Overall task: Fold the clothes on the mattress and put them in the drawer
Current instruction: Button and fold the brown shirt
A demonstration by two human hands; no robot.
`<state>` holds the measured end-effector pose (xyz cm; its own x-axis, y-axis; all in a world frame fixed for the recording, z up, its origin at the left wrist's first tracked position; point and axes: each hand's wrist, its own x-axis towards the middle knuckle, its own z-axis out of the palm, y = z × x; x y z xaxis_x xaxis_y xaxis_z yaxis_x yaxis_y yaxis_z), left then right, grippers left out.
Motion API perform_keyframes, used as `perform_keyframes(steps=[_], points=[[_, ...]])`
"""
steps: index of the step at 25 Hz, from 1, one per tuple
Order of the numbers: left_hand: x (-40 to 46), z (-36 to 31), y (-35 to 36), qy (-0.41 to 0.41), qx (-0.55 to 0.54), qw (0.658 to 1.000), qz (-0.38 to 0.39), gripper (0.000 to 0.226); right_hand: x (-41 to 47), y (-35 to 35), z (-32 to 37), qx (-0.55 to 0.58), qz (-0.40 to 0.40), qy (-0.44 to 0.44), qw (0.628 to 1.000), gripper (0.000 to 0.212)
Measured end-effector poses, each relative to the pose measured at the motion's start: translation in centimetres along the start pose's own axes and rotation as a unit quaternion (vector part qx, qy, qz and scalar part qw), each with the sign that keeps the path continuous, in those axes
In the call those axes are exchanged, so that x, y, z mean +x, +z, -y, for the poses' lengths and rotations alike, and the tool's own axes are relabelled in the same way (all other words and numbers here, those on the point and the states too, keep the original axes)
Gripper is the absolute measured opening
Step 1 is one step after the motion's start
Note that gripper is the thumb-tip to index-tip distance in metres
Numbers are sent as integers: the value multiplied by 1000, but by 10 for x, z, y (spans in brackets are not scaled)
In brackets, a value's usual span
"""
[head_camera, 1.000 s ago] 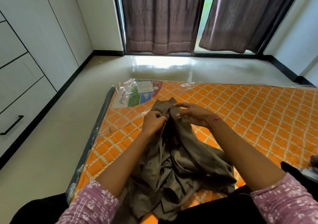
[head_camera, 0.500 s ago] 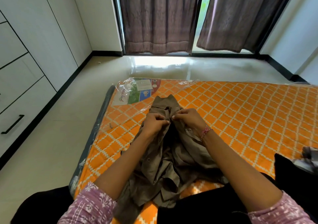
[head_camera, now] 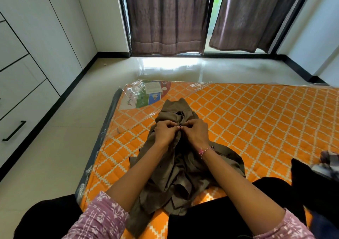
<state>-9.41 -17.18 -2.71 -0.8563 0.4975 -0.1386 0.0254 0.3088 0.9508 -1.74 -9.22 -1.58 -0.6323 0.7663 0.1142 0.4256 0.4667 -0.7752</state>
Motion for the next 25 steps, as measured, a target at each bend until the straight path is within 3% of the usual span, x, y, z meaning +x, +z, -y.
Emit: perform_keyframes(steps=[3, 7, 10, 13, 16, 18, 22, 25], points=[[2, 1, 2, -4, -2, 1000, 0, 15, 2, 0, 1, 13, 9, 8, 1000, 16], [12, -5, 4, -73, -85, 993, 23, 33, 11, 3, 4, 15, -5, 46, 999, 45], [16, -11, 1, -77, -88, 992, 57, 32, 22, 4, 5, 47, 6, 109, 993, 31], [11, -13, -3, 52, 61, 995, 62, 18, 34, 3, 8, 61, 10, 131, 989, 17], [-7, -5, -1, 165, 184, 967, 61, 33, 59, -3, 18, 68, -27, 135, 988, 9], [-12, 3, 1, 149, 248, 955, 73, 30, 78, -10, 25, 82, -47, 138, 986, 10], [-8, 16, -16, 21, 388, 911, 138, 26, 111, -27, 24, 71, -71, 146, 984, 18], [0, 1, -41, 22, 448, 894, -14, 34, 118, -35, 16, -22, -83, 137, 987, 22]])
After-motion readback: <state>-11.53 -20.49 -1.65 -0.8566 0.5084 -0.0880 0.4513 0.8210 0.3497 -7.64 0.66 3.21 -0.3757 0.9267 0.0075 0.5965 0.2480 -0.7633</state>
